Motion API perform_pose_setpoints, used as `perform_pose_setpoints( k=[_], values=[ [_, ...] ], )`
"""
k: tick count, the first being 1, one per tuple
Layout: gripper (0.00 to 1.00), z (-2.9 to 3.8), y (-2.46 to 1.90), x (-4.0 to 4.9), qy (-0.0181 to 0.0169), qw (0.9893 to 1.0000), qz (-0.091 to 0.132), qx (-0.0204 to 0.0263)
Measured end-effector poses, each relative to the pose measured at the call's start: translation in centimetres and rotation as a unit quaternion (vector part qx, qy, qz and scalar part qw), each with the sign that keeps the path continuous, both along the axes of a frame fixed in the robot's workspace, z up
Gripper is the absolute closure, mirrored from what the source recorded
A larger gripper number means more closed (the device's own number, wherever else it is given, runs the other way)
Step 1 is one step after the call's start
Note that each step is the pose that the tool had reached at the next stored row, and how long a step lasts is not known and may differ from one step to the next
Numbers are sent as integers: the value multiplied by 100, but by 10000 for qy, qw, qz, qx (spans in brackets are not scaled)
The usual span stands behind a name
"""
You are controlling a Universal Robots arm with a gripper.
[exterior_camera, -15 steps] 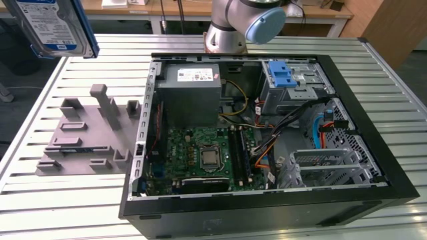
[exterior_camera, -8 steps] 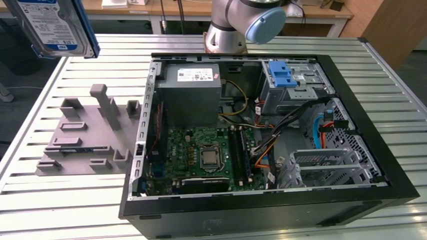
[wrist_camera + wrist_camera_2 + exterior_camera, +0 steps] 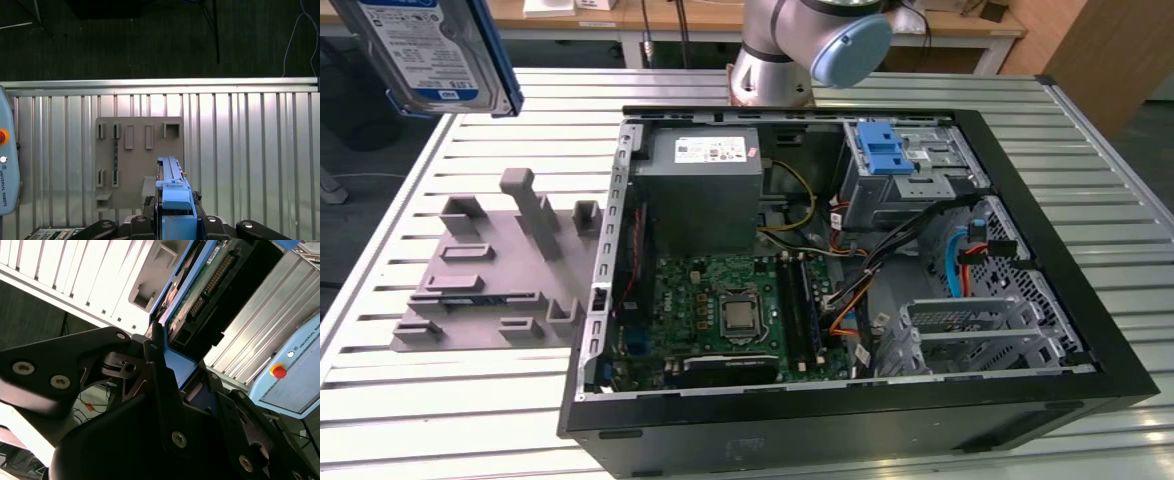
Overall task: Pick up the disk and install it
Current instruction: 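Pick up the disk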
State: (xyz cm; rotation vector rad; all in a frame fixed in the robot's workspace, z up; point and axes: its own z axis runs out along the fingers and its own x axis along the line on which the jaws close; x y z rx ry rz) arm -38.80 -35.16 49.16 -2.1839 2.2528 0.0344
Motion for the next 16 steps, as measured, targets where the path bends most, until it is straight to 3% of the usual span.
perform_pose_setpoints(
  k=[16],
  values=[
    [63, 0, -11, 19, 0, 10000, 0, 0]
  ],
)
